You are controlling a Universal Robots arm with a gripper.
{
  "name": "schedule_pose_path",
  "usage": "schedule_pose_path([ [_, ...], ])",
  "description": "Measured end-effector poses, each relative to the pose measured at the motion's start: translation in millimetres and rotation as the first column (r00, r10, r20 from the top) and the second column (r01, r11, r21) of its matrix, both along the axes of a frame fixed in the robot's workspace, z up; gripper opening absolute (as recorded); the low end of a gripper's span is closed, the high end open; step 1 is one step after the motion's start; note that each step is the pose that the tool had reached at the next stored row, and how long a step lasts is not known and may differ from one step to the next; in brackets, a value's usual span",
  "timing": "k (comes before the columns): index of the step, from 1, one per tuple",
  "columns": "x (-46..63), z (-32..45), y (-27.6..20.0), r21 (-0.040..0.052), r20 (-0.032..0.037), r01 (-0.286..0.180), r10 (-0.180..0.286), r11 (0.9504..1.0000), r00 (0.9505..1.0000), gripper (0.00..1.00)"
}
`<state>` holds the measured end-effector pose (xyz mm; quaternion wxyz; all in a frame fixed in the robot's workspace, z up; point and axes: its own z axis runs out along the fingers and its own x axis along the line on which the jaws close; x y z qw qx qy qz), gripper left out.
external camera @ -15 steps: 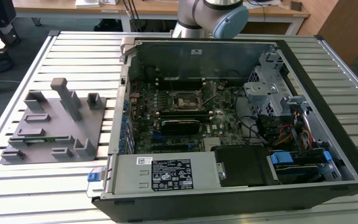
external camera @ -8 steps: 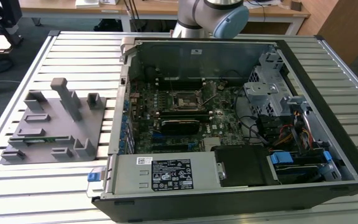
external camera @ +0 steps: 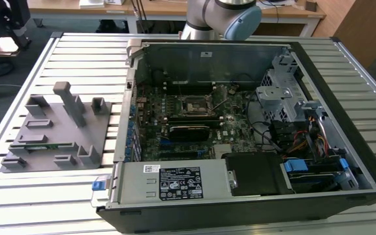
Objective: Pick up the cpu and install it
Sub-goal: 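Pick up the cpu and move it towards the insertion slot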
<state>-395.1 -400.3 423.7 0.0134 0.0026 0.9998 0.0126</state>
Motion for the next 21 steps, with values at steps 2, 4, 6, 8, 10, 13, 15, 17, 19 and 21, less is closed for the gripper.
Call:
schedule_pose_path([
  [2, 2.1, -0.1, 0.0, 0.0, 0.0, 0.0, 0.0, 1.0, 1.0, 0.55],
  [4, 4.6, -0.1, 0.0, -0.0001, -0.0001, 0.0, 0.0, 1.0, 1.0, 0.55],
  [6, 7.3, -0.2, 0.0, 0.0, -0.0001, 0.0, 0.0, 1.0, 1.0, 0.55],
  [8, 9.8, -0.4, 0.0, 0.0, 0.0, 0.0, 0.0, 1.0, 1.0, 0.55],
  [10, 11.7, -0.4, 0.0, 0.0, 0.0, 0.0, 0.0, 1.0, 1.0, 0.55],
  [13, 14.8, -0.6, 0.0, 0.0, 0.0, 0.0, 0.0, 1.0, 1.0, 0.55],
  [15, 16.9, -0.7, 0.0, 0.0, 0.0, 0.0, 0.0, 1.0, 1.0, 0.55],
  [17, 18.8, -0.8, 0.0, 0.0, 0.0, 0.0, 0.0, 1.0, 1.0, 0.55],
  [19, 20.7, -0.9, 0.0, 0.0, 0.0, 0.0, 0.0, 1.0, 1.0, 0.55],
  [21, 22.5, -0.9, 0.0, -0.0001, -0.0001, 0.0, 0.0, 1.0, 1.0, 0.55],
])
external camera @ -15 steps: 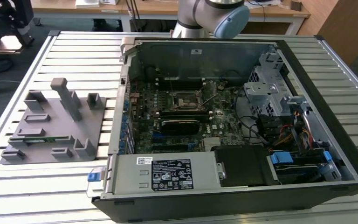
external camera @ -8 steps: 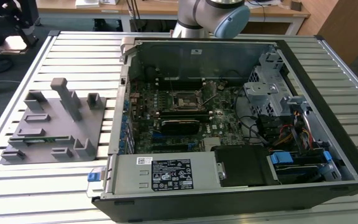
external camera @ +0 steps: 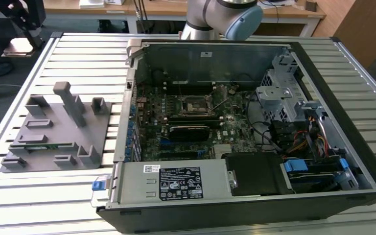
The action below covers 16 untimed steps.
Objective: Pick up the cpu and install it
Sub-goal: 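Pick up the cpu and move it towards the insertion slot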
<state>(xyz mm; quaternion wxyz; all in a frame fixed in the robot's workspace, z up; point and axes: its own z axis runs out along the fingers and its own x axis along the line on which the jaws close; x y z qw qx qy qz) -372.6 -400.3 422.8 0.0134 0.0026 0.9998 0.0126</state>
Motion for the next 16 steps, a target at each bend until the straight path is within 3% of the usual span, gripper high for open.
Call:
schedule_pose_path([
  [7, 8.2, -0.3, 0.0, 0.0, 0.0, 0.0, 0.0, 1.0, 1.0, 0.55],
  [16, 27.9, -0.9, 0.0, 0.0, 0.0, 0.0, 0.0, 1.0, 1.0, 0.55],
])
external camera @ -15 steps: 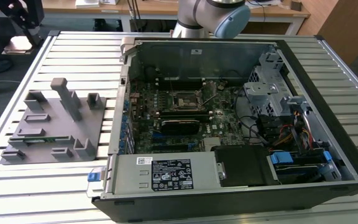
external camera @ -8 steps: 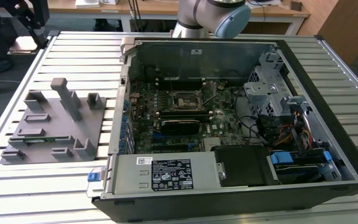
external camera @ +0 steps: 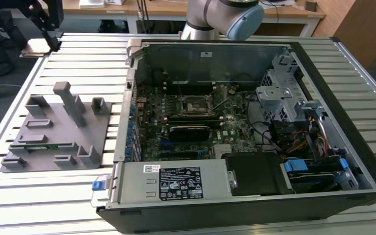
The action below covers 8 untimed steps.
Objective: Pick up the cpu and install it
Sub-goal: 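Pick up the cpu and move it towards the insertion slot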
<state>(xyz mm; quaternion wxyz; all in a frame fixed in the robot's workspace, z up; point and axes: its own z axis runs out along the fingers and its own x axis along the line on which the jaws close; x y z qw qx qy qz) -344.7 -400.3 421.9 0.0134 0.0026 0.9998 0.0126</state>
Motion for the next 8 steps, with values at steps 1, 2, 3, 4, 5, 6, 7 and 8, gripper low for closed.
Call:
schedule_pose_path([
  [1, 2.2, -0.1, 0.0, 0.0, 0.0, 0.0, 0.0, 1.0, 1.0, 0.55],
  [2, 4.8, -0.2, 0.0, 0.0, 0.0, 0.0, 0.0, 1.0, 1.0, 0.55],
  [3, 7.5, -0.3, 0.0, 0.0, 0.0, 0.0, 0.0, 1.0, 1.0, 0.55],
  [4, 10.1, -0.4, 0.0, -0.0001, -0.0001, 0.0, 0.0, 1.0, 1.0, 0.55],
  [5, 12.8, -0.6, 0.0, 0.0, 0.0, 0.0, 0.0, 1.0, 1.0, 0.55],
  [6, 15.8, -0.7, 0.0, 0.0, 0.0, 0.0, 0.0, 1.0, 1.0, 0.55],
  [7, 18.8, -0.9, 0.0, 0.0, 0.0, 0.0, 0.0, 1.0, 1.0, 0.55],
  [8, 21.7, -1.0, 0.0, 0.0, 0.0, 0.0, 0.0, 1.0, 1.0, 0.55],
])
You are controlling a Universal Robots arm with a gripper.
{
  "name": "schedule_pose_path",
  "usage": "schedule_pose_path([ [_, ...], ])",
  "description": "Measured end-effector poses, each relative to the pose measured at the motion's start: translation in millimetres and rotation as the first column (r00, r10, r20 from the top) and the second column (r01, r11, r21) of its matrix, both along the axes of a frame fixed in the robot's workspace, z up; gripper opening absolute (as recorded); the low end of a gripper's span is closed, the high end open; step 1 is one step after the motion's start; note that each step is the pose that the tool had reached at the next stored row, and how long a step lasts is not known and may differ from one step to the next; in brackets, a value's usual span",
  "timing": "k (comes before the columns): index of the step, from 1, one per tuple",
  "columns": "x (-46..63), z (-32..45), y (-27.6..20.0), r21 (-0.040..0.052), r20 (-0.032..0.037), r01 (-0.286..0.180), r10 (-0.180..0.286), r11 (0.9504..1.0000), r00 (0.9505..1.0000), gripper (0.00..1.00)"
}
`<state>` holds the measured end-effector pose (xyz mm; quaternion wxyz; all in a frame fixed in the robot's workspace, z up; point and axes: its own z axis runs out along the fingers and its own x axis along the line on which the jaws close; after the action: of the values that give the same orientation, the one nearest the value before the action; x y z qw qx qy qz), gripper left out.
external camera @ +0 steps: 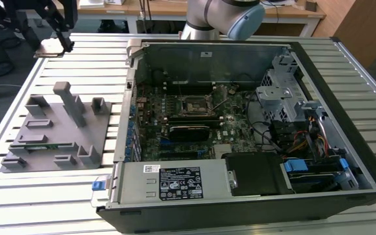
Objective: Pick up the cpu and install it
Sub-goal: 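Pick up the cpu and move it towards the insertion slot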
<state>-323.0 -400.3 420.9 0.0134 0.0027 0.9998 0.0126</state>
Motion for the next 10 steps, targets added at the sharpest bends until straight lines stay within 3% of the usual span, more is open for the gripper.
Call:
schedule_pose_path([
  [10, 21.3, -1.3, 0.0, 0.0, 0.0, 0.0, 0.0, 1.0, 1.0, 0.55],
])
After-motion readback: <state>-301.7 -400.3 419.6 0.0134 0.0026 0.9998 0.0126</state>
